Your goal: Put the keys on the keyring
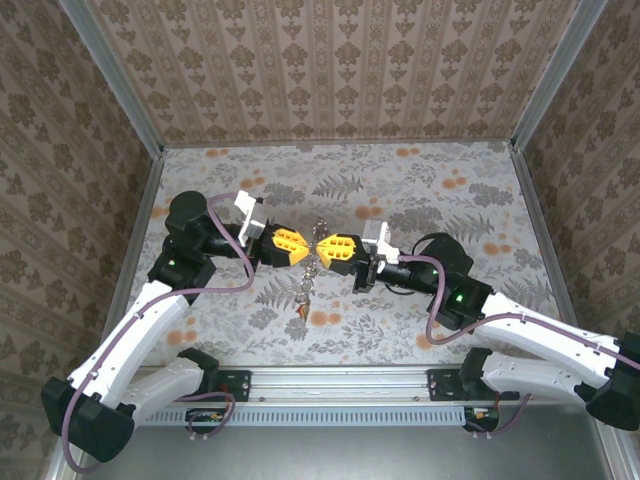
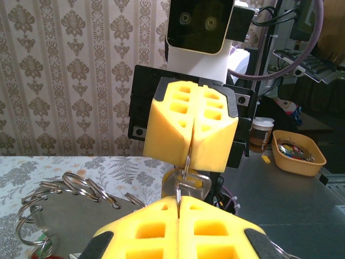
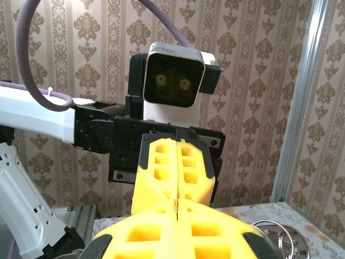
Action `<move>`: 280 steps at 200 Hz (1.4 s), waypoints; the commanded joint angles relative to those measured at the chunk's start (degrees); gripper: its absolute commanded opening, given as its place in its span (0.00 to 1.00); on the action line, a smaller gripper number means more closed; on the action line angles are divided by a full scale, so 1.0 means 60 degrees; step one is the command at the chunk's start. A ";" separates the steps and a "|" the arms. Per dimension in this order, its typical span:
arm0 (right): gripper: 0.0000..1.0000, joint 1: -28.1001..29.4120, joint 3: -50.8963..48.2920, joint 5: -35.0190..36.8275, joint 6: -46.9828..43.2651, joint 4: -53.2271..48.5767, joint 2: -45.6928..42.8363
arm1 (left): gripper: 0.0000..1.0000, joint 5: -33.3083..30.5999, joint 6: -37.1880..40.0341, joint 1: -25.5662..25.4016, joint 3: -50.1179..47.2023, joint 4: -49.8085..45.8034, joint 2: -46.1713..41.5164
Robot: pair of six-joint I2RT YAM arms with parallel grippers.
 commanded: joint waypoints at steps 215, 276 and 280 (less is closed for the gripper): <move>0.00 0.0060 0.0120 0.0304 -0.0607 -0.0203 -0.0143 | 0.00 0.0136 -0.0120 -0.0013 0.0301 0.0242 -0.0166; 0.00 0.0055 0.0256 0.0883 -0.0340 -0.1747 -0.0699 | 0.00 -0.0317 0.0676 0.0027 0.0587 -0.1181 -0.0266; 0.00 0.0044 0.0194 0.1041 -0.0227 -0.2087 -0.0863 | 0.00 -0.0575 0.0961 0.0076 0.0669 -0.1649 -0.0286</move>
